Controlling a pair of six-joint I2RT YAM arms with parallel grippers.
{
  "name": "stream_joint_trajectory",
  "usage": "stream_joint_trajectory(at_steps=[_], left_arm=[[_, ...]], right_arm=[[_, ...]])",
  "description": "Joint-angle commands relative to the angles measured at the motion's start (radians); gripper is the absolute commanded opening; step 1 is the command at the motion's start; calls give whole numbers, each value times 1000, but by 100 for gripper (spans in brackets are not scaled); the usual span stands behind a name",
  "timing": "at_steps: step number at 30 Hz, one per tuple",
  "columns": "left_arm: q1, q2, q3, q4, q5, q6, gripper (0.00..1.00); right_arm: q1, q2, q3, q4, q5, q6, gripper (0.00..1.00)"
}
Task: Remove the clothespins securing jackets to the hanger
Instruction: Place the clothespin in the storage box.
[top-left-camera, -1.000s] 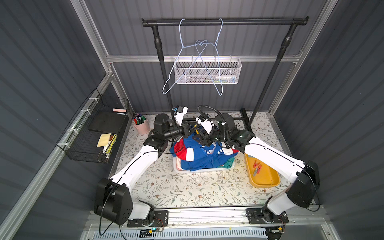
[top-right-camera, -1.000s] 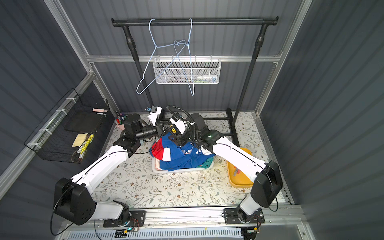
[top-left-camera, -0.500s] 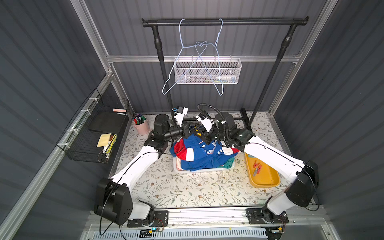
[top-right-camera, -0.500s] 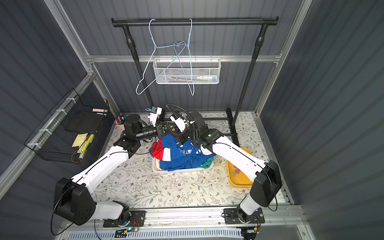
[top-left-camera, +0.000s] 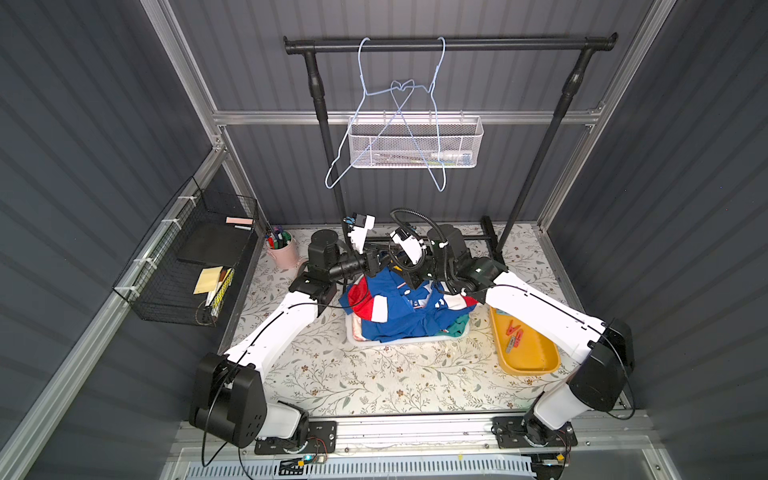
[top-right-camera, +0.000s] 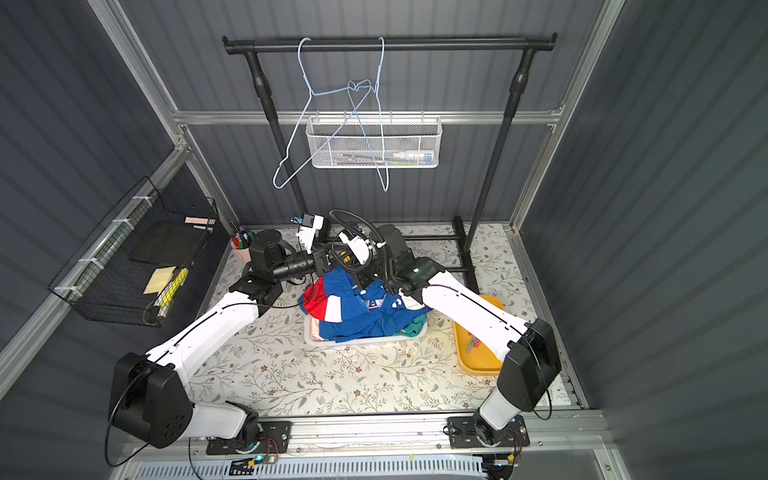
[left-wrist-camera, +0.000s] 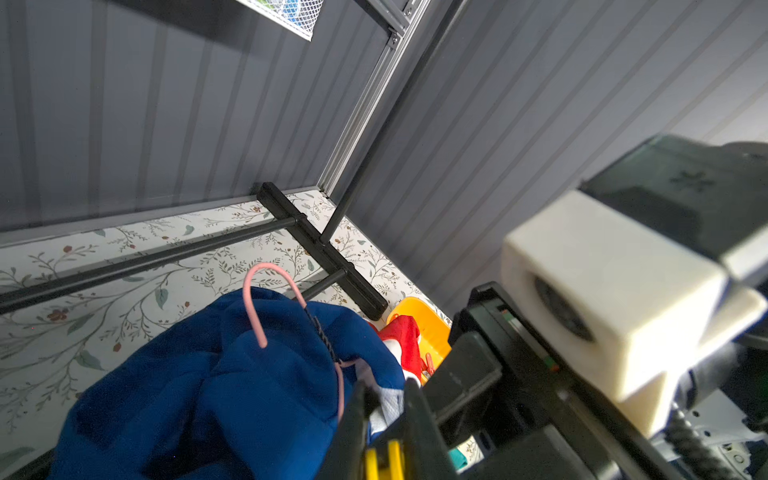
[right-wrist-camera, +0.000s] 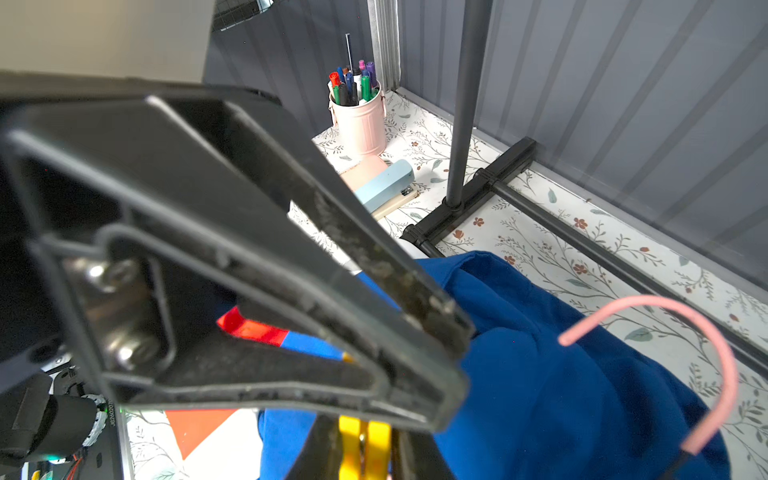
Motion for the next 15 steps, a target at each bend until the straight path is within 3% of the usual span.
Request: stream_joint_trajectory(at_steps=[1,8,10,15], left_arm=[[-12,3,6,11,70,24,32],[-12,3,24,-9,80,51,75],[-13,-1,30,-11,82,57,99],[-11,-10,38,-26,72,79,99]], right_arm=[[-6,-39,-24,6,25,-3,0],[-40,-120,-110,18,39,54,0],[-53,-148,-136,12,49,73,0],[-128,-267,-246,-8,106,181,0]])
